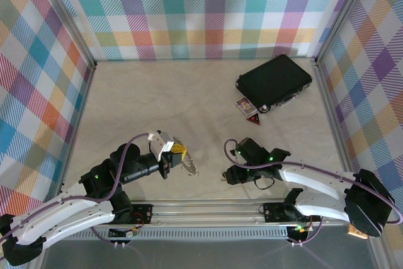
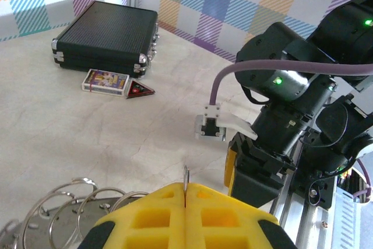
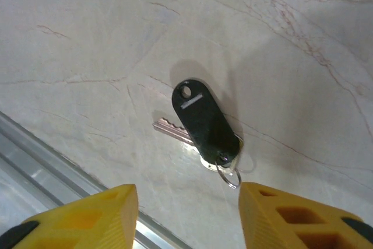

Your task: Put the keys on the keyring

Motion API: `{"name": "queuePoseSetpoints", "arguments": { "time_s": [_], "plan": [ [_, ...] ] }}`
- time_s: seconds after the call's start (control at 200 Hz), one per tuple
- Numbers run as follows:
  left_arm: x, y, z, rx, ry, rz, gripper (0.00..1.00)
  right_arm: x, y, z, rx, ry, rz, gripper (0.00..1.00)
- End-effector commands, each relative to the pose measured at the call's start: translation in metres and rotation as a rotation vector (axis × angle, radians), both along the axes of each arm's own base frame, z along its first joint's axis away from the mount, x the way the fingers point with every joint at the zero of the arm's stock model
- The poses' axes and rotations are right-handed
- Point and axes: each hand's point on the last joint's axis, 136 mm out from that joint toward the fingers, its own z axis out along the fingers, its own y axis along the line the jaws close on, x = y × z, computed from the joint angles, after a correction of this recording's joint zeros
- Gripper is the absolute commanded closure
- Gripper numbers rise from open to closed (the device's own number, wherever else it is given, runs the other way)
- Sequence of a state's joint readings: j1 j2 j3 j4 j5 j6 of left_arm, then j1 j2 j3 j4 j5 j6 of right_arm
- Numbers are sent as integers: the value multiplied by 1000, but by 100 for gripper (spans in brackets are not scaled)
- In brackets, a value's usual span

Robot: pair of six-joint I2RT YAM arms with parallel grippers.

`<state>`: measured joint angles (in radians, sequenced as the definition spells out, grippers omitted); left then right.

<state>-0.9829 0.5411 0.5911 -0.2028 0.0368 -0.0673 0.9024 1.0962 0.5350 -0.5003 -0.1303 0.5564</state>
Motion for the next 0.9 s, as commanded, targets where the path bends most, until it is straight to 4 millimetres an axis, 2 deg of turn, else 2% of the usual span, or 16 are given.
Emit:
{"name": "queuePoseSetpoints", "arguments": {
  "time_s": [0.0, 0.18, 0.515, 0.895],
  "plan": [
    [-1, 0, 19, -77, -32, -8, 100, -2, -20, -8, -125, -26, -14, 47],
    [-3, 1, 19, -77, -33, -14, 100, -3, -20, -17, -119, -14, -33, 47],
    [-3, 1, 20, -78, -33, -14, 100, -2, -10, -29, -124, 10, 5, 61],
    [-1, 0, 18, -76, -31, -8, 100, 0, -6, -31, -119, 8, 20, 73]
  ]
}}
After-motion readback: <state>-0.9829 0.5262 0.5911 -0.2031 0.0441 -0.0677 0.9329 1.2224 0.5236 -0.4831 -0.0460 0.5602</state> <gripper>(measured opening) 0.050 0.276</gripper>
